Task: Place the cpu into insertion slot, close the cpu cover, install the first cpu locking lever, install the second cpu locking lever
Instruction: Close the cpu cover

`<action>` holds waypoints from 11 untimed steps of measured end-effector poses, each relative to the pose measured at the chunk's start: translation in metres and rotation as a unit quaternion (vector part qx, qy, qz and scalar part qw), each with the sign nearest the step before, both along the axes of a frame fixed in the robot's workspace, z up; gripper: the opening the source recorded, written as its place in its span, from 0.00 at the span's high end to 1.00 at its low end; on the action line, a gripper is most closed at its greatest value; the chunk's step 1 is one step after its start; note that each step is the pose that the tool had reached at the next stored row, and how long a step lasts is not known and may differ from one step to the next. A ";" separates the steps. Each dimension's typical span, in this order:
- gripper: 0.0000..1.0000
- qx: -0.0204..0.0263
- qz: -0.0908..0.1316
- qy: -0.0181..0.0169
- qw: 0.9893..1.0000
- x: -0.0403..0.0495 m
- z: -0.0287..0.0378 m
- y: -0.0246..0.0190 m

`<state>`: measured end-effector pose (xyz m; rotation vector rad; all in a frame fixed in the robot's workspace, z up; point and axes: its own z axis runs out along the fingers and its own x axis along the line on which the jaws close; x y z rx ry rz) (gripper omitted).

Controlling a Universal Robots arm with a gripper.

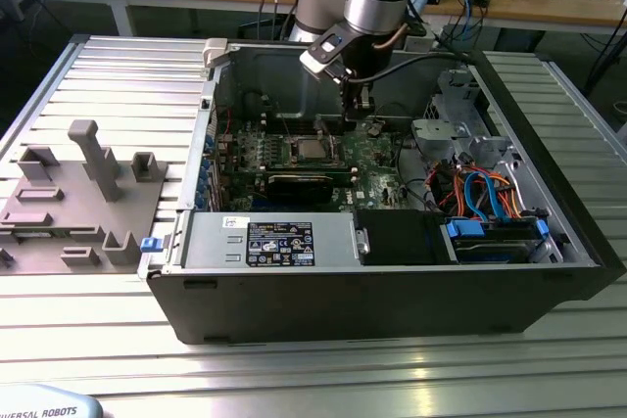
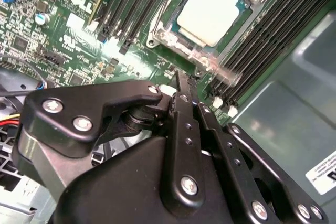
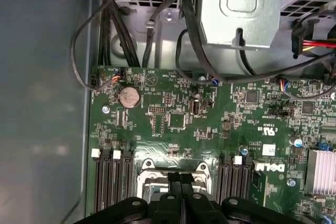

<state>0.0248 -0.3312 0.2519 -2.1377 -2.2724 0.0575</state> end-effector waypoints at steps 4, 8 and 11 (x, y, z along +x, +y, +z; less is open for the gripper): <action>0.89 0.000 0.000 0.000 1.000 -0.0076 -0.0012 0.0000; 0.89 0.000 0.000 0.000 1.000 -0.0202 -0.0057 0.0000; 0.89 0.000 0.000 0.000 1.000 -0.0269 -0.0110 0.0000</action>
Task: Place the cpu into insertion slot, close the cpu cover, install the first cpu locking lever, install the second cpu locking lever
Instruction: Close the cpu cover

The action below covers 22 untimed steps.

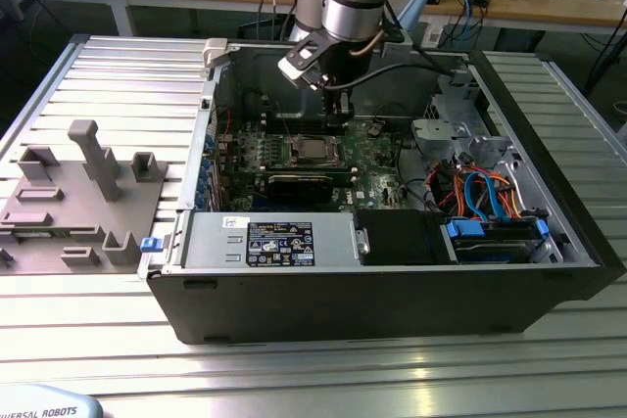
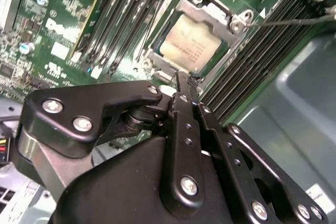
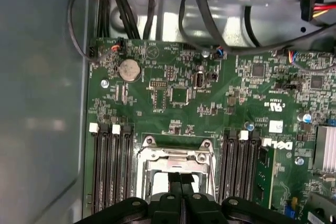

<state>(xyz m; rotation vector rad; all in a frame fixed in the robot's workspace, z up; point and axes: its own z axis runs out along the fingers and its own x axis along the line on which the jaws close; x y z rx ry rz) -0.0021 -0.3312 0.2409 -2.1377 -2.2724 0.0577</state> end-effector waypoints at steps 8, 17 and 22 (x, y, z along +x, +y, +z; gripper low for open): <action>0.89 0.000 0.000 0.000 1.000 -0.0222 -0.0100 0.0000; 0.89 0.000 0.000 0.000 1.000 -0.0376 -0.0260 0.0000; 0.89 0.000 0.000 0.000 1.000 -0.0398 -0.0318 0.0000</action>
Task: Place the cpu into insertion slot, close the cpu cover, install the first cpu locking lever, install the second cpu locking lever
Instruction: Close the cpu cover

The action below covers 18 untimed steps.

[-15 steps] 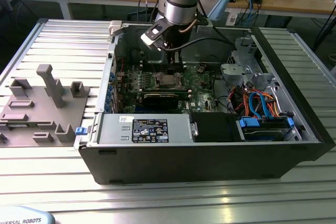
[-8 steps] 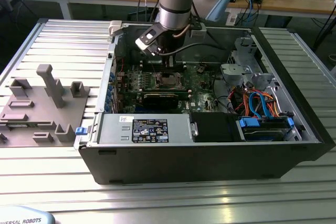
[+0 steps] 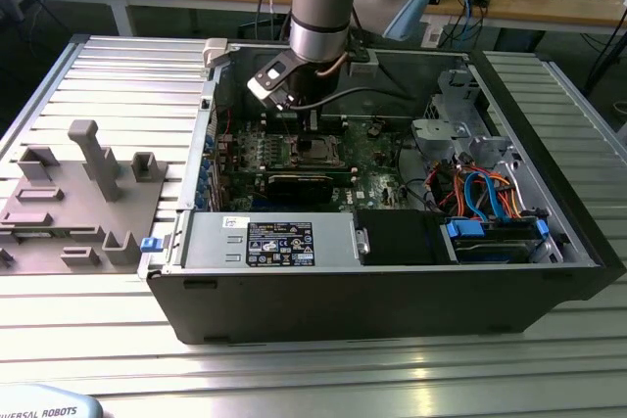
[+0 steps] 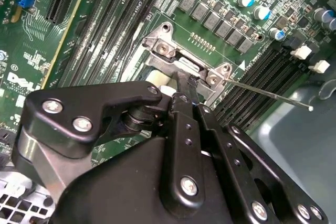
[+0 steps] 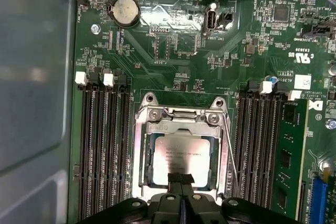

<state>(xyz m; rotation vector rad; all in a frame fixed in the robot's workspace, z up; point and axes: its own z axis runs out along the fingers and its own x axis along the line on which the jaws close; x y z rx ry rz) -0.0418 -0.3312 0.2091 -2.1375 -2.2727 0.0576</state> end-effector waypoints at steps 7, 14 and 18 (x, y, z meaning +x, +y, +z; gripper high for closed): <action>0.89 0.000 0.000 0.000 1.000 -0.0002 -0.0038 -0.0001; 0.89 0.000 0.001 0.000 1.000 0.0058 -0.0036 0.0001; 0.89 0.000 0.001 0.003 1.000 0.0140 0.0023 0.0001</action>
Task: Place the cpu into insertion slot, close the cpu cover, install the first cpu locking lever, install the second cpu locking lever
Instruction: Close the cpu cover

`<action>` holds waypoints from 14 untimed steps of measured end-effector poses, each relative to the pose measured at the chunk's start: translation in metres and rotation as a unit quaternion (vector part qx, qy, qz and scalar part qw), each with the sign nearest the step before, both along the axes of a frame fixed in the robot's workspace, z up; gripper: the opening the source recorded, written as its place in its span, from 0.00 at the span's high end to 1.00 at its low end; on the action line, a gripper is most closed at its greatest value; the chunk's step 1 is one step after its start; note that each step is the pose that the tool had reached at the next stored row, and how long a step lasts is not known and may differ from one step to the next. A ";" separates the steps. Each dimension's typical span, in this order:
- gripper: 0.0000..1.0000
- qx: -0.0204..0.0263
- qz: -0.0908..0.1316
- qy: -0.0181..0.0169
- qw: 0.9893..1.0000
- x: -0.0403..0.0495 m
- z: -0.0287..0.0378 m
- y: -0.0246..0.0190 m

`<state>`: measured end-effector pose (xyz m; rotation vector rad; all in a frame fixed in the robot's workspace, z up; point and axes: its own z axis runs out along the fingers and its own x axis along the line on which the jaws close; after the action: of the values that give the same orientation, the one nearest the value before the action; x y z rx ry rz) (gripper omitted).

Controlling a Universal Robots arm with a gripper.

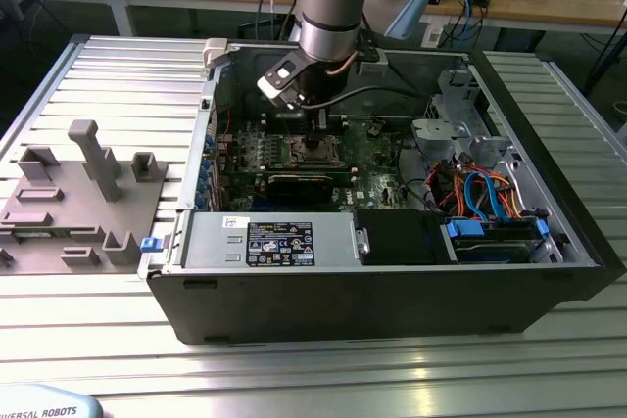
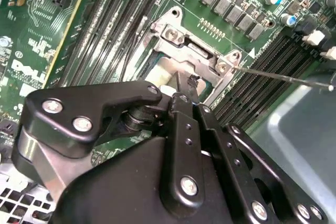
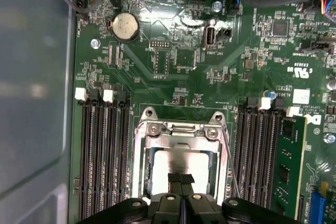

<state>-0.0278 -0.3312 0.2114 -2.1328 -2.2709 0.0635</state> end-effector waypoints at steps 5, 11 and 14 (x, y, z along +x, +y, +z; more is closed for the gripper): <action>0.89 0.000 0.000 0.008 1.000 0.0124 0.0012 0.0000; 0.89 0.000 0.000 0.010 1.000 0.0167 0.0118 -0.0001; 0.89 0.000 0.000 0.011 1.000 0.0169 0.0174 -0.0001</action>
<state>-0.0110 -0.3312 0.2288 -2.1221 -2.2595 0.0858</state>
